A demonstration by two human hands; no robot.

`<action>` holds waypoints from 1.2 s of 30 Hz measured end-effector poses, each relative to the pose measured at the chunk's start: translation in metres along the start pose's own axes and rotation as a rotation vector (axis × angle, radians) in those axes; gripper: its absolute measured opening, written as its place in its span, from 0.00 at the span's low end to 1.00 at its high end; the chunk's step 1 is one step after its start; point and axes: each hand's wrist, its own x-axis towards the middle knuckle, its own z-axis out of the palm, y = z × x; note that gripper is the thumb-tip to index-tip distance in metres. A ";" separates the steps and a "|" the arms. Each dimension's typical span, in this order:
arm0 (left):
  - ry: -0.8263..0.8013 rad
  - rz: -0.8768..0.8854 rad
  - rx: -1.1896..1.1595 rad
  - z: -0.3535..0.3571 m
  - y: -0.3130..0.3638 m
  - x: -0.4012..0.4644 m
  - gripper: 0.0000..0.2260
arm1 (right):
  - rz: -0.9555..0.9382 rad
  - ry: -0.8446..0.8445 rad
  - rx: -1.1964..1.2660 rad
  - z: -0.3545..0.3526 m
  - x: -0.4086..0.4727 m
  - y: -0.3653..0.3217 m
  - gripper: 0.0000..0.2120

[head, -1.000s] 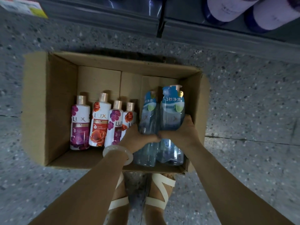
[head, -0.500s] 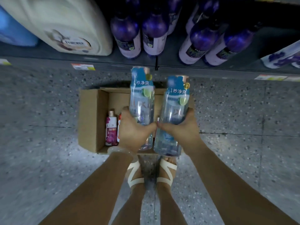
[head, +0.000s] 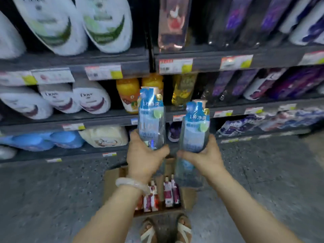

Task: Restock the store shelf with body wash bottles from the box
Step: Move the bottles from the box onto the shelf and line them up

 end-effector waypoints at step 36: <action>-0.075 0.523 -0.157 0.276 0.497 -0.239 0.27 | -0.467 0.325 0.096 -0.581 -0.066 -0.220 0.37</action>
